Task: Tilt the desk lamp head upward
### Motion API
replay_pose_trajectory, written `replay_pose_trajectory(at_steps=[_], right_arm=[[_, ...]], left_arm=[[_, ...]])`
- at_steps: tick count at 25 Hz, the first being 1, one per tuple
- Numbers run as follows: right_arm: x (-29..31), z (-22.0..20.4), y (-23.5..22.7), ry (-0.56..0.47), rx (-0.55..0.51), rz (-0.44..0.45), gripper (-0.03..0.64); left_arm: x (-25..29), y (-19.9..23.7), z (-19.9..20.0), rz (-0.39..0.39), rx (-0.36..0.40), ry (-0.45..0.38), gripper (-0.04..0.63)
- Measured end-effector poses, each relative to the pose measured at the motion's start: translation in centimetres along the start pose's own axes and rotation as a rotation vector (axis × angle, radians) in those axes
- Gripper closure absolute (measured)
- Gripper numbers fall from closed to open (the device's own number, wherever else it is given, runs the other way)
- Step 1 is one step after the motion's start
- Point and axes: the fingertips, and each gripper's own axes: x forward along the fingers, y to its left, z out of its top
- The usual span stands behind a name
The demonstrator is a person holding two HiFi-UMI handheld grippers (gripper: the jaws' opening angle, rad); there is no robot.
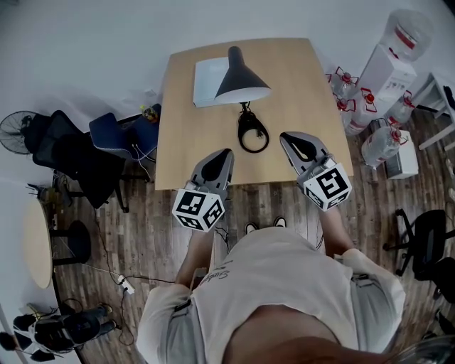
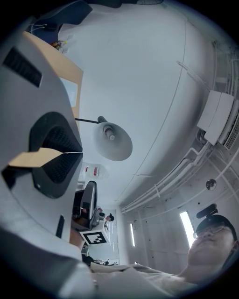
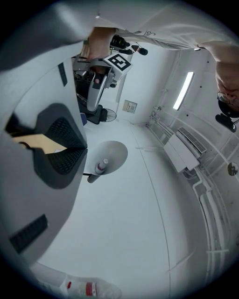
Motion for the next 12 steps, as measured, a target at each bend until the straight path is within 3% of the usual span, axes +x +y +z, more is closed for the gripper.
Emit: replay_pose_trajectory(at_steps=[3, 12], right_arm=[[0.2, 0.0, -0.1, 0.002, -0.003, 0.011, 0.62], [0.7, -0.1, -0.6, 0.001, 0.008, 0.011, 0.621]], left_arm=[[0.4, 0.3, -0.4, -0.005, -0.029, 0.004, 0.578], [2.3, -0.2, -0.6, -0.044, -0.009, 0.033, 0.579]])
